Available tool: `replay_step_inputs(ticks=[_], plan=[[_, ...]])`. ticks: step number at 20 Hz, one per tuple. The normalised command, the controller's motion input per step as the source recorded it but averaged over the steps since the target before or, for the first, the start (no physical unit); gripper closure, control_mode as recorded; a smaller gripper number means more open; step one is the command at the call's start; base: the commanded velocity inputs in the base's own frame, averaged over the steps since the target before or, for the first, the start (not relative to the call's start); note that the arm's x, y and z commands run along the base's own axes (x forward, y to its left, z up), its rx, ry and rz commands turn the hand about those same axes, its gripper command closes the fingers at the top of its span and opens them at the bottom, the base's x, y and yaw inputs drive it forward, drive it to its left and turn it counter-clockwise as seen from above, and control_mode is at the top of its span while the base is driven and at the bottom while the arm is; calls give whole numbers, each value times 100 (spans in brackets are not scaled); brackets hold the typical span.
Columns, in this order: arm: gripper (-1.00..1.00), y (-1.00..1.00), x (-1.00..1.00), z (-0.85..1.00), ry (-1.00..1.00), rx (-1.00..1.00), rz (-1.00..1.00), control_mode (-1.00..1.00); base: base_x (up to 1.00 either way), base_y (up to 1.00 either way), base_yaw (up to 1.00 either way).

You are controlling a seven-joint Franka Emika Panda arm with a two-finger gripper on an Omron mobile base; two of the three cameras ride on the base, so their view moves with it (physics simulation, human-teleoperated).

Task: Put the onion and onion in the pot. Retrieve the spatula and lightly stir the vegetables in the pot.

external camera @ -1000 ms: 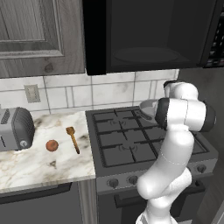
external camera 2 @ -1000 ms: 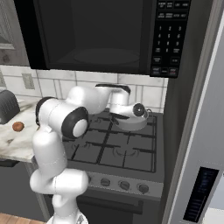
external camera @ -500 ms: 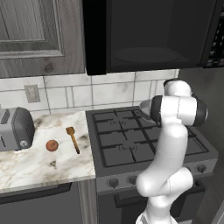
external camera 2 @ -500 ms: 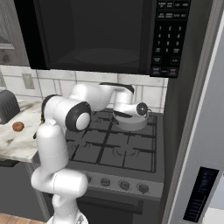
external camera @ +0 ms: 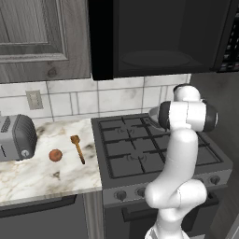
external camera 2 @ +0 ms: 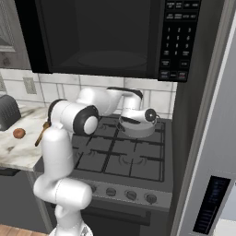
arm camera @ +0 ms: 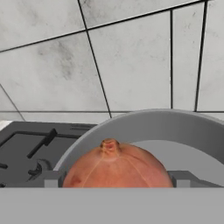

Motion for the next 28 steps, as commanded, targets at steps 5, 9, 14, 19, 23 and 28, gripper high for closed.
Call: replay_step_inputs(ticks=[5,9,14,19,23,28], plan=[[100,0,18,-6,3,0,0,-100,0,0,0],[100,0,10,-10,6,0,0,-100,0,0,0],[100,0,8,-12,1,-1,0,-100,0,0,0],[100,0,8,-8,0,-1,0,-100,0,0,0],[100,0,6,-10,0,-4,0,-100,0,0,0],[-100,0,5,-6,0,-3,0,-100,0,0,0]])
